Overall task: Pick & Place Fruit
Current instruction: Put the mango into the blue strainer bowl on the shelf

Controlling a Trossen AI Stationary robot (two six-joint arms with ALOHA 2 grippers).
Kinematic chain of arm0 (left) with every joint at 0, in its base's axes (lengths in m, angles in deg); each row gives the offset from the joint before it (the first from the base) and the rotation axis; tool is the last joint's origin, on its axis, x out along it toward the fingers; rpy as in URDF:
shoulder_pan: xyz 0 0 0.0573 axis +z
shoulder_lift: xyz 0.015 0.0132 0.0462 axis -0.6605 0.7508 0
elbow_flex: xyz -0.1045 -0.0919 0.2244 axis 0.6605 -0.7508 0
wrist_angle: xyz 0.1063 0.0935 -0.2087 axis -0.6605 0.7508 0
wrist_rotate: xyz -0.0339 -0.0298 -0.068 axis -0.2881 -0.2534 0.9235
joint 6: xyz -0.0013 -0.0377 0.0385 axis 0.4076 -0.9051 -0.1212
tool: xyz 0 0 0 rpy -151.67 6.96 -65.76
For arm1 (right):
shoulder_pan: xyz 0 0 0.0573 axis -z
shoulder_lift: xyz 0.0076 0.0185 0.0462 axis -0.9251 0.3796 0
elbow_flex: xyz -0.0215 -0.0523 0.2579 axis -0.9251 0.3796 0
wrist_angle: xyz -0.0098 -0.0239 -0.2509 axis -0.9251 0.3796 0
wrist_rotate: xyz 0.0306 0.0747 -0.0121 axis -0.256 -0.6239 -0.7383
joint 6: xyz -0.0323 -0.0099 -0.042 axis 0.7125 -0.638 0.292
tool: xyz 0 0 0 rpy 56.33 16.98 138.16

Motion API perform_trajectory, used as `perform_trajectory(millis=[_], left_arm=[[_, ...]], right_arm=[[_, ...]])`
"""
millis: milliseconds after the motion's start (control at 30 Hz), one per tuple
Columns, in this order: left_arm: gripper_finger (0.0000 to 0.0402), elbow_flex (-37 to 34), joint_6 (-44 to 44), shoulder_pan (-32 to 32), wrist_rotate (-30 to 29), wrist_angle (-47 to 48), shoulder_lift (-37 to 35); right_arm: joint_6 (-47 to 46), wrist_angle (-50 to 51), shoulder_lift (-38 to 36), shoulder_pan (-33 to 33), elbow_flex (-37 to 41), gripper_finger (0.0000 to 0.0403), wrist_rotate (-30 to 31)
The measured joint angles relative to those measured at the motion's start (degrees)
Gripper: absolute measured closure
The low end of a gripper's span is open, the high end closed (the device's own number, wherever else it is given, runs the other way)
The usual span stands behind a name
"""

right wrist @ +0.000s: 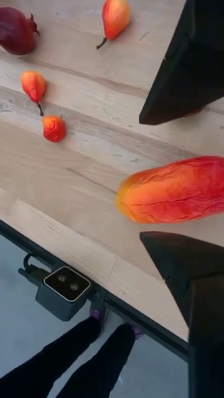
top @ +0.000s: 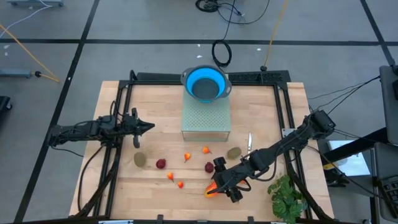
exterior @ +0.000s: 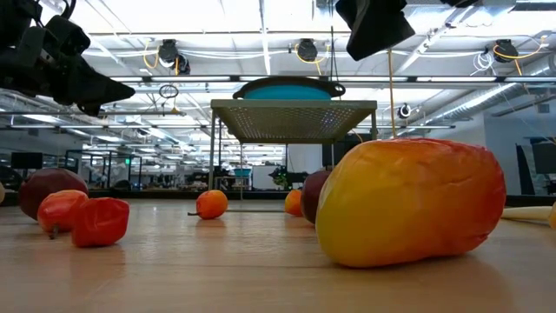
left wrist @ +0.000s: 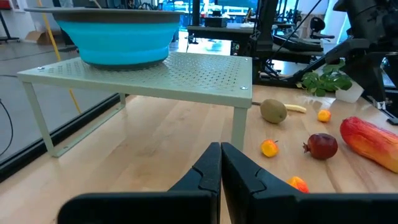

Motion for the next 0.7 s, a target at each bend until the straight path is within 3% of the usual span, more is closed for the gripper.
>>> perform_trajectory(millis=[333, 700], left_arm=[[0.0392, 0.0, -0.1, 0.0, 0.0, 0.0, 0.0], [0.0392, 0.0, -0.1, 0.0, 0.0, 0.0, 0.0]], right_arm=[[-0.4, 2.6, 0.0, 0.0, 0.0, 0.0071, 0.1], [-0.9, 2.4, 1.0, 0.0, 0.1, 0.0068, -0.5]])
